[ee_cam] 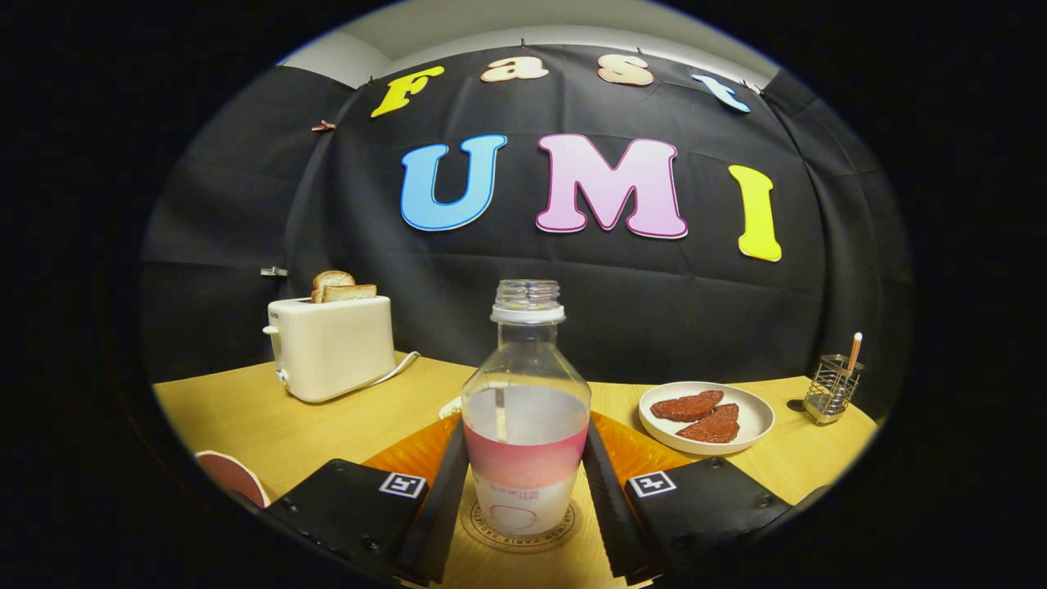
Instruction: Take the bottle from table, then pour the juice into the cup, finally place the bottle on the coaster
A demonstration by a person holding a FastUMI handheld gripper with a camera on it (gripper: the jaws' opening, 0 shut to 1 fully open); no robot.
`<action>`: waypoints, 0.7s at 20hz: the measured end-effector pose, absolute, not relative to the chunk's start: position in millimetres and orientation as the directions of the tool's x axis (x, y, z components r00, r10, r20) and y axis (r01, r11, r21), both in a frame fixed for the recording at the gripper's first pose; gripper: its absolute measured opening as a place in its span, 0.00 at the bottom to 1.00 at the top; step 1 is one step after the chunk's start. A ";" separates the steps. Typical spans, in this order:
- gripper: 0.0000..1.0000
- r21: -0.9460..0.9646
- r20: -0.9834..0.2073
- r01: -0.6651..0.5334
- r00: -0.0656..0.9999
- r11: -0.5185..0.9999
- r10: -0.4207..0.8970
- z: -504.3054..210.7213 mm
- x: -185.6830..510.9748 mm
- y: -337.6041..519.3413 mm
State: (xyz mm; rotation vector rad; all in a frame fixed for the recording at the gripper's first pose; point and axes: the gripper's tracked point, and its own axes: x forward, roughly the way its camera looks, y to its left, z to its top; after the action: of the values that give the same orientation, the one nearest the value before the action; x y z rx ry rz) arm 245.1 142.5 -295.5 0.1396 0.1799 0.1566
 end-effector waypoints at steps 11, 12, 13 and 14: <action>0.96 0.181 -0.195 -0.147 0.964 0.972 0.182 -303.0 244.1 143.0; 1.00 0.181 -0.203 -0.144 0.962 0.973 0.180 -304.6 242.5 142.4; 1.00 0.183 -0.208 -0.147 0.961 0.972 0.185 -304.4 241.0 142.9; 1.00 0.185 -0.214 -0.149 0.958 0.971 0.188 -303.8 238.2 143.4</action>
State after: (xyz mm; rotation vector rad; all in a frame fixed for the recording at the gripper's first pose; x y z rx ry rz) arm 238.2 143.4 -303.8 0.1681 0.2329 0.1720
